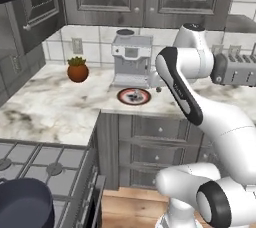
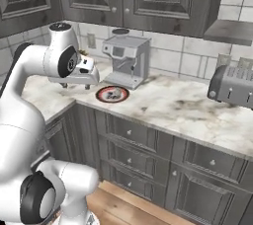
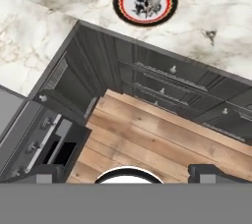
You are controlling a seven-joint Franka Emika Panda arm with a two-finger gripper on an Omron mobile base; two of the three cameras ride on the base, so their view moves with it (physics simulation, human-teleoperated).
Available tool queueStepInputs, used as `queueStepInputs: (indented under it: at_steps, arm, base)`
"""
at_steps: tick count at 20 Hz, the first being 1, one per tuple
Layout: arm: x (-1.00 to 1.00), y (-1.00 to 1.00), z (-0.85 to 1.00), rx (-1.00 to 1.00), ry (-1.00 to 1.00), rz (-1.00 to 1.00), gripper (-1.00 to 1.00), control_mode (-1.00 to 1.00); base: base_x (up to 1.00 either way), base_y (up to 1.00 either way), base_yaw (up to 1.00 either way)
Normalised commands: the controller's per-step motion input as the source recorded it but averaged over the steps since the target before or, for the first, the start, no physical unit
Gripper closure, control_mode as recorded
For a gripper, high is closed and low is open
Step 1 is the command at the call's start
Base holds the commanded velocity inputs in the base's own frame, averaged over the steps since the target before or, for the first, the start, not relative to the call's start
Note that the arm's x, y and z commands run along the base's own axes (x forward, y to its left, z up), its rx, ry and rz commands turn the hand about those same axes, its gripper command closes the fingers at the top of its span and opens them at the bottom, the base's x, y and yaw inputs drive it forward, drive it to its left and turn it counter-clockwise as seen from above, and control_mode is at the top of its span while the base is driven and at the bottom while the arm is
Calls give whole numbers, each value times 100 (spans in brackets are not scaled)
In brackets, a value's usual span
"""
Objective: Retrieve the frozen meat and place it in the pot on a burner. Then turn the burner on.
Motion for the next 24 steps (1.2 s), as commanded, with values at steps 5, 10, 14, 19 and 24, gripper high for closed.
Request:
queueStepInputs:
  at_steps: [5, 10, 14, 19, 24]
  arm:
    - [0, 0, 0, 0, 0, 0, -100, 100]
    - [0, 0, 0, 0, 0, 0, -100, 100]
    - [0, 0, 0, 0, 0, 0, -100, 100]
    - [0, 0, 0, 0, 0, 0, -100, 100]
    - [10, 6, -1, 0, -3, -2, -100, -100]
  base:
    - [34, -44, 0]
    - [47, 0, 0]
    - [52, 0, 0]
    - [60, 0, 0]
    - [25, 7, -1]
